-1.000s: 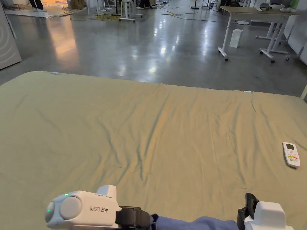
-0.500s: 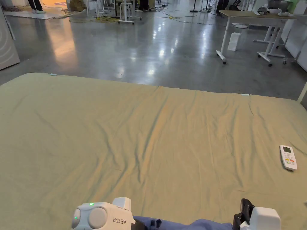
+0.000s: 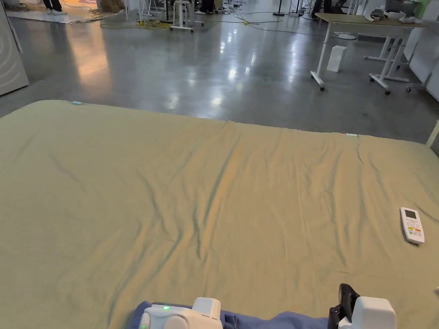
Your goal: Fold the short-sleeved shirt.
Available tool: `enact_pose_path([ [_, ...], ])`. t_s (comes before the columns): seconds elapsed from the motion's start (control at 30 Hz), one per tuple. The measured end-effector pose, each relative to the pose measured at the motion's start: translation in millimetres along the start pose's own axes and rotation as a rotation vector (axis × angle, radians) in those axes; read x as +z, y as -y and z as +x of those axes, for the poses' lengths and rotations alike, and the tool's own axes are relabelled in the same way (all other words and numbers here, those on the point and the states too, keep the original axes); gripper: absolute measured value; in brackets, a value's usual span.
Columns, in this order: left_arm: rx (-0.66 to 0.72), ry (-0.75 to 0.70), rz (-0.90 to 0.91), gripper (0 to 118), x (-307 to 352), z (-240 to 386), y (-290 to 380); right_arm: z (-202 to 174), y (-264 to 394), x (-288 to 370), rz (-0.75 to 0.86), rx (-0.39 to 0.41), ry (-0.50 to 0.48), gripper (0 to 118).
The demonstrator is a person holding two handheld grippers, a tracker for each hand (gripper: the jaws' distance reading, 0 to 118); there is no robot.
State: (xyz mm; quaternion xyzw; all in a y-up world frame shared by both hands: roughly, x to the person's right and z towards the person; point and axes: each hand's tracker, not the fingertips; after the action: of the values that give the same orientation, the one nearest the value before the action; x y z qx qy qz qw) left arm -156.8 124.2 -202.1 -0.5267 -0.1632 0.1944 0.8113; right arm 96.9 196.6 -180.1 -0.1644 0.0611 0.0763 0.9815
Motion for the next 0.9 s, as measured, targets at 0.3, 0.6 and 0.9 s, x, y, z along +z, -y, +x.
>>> enact_pose_path([
  [0.3, 0.039, 0.061, 0.103, 10, 48, -13, -14, 2, -3, 0, 0.006, 0.014, -0.004, 0],
  [0.6, 0.095, -0.026, 0.215, 11, 140, -99, -25, -4, -10, -3, 0.016, 0.007, -0.016, 0],
  [0.9, 0.278, 0.081, 0.166, 88, 139, -202, -2, -13, -11, -8, 0.009, -0.007, -0.036, 0],
])
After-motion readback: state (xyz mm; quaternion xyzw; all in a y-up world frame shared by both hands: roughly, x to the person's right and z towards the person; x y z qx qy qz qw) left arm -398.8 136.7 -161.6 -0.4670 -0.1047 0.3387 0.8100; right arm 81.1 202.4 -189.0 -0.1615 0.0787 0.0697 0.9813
